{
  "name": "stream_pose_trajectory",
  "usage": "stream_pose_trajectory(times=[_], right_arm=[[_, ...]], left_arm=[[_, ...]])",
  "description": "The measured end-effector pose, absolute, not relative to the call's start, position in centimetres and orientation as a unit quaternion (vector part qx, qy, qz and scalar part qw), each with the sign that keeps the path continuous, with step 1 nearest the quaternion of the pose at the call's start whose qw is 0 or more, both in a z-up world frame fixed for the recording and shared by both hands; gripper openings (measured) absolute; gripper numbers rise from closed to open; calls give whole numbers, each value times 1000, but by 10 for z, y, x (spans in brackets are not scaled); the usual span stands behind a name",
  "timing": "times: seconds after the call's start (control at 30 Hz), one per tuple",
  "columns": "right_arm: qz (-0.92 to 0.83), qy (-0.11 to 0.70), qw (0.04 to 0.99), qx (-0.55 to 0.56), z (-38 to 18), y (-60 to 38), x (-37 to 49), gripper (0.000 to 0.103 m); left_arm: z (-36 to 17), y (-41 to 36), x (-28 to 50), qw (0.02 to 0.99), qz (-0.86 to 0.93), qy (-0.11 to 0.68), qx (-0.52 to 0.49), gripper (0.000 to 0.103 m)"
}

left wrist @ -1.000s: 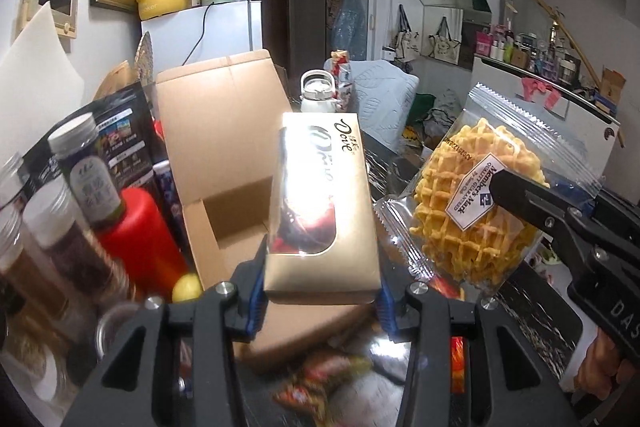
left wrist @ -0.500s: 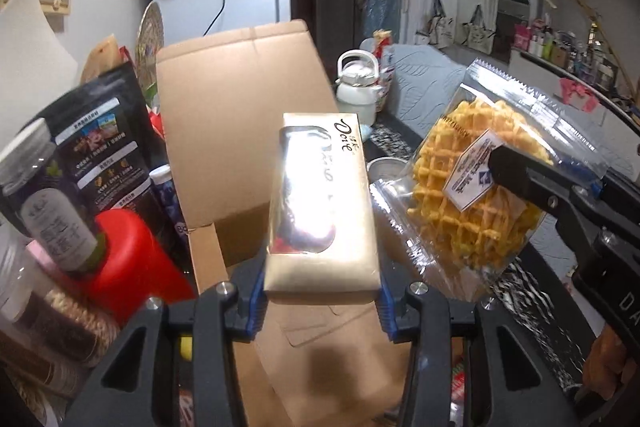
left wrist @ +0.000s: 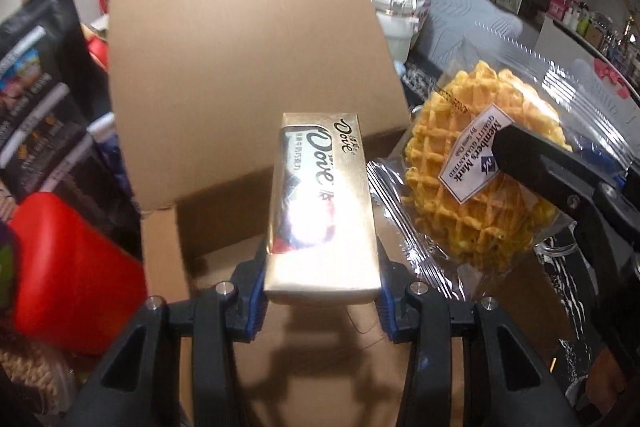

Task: Organize snacks
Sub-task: 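Lift the Dove box with the left tool while the right tool carries the waffle toward the cardboard box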

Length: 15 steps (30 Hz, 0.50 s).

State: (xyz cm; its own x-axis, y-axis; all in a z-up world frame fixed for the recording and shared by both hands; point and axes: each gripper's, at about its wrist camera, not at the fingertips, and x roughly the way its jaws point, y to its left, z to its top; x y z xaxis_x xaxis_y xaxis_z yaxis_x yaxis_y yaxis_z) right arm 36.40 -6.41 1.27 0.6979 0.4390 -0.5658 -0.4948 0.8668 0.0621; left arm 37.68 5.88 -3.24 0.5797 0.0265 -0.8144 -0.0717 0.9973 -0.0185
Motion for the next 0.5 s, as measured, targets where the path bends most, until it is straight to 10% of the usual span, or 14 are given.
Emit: stream_pose_trajectory(times=[0.5], right_arm=[[241,364,895,-88,-26,-40,401,26]], left_arm=[[-80,46,402,839,37,542,5,44]])
